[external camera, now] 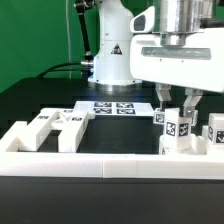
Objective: Assemble chair
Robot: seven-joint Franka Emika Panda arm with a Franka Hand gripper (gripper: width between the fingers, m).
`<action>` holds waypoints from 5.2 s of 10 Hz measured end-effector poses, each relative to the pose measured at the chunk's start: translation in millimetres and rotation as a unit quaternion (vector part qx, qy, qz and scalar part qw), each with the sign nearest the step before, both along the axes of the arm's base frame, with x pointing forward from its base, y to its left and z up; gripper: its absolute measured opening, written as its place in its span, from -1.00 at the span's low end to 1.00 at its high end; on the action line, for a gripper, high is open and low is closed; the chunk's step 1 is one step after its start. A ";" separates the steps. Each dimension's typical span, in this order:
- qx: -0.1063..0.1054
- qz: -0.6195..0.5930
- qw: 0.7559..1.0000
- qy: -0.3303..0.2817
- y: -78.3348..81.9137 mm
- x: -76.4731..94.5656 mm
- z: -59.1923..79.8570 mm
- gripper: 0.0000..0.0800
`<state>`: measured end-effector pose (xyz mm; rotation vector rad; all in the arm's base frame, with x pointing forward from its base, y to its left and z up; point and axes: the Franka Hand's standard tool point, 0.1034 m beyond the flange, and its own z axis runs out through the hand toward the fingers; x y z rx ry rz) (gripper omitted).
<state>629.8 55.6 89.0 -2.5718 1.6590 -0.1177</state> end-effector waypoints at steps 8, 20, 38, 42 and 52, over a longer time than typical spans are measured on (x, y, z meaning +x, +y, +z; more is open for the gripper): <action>0.051 -0.203 0.978 0.008 -1.6 -0.2 -0.8 -0.03; -0.029 0.219 0.975 -0.005 14.5 1.8 -0.1 0.62; -0.064 0.486 0.872 -0.014 6.5 4.0 -0.6 0.16; -0.059 0.440 0.896 -0.014 6.3 4.2 -0.5 -0.28; -0.010 0.072 0.997 -0.009 3.1 2.9 -1.8 -0.28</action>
Offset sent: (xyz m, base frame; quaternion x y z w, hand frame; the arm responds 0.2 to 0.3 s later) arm 0.0009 -0.0048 -0.0138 -0.0005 -0.0333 0.2123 0.9766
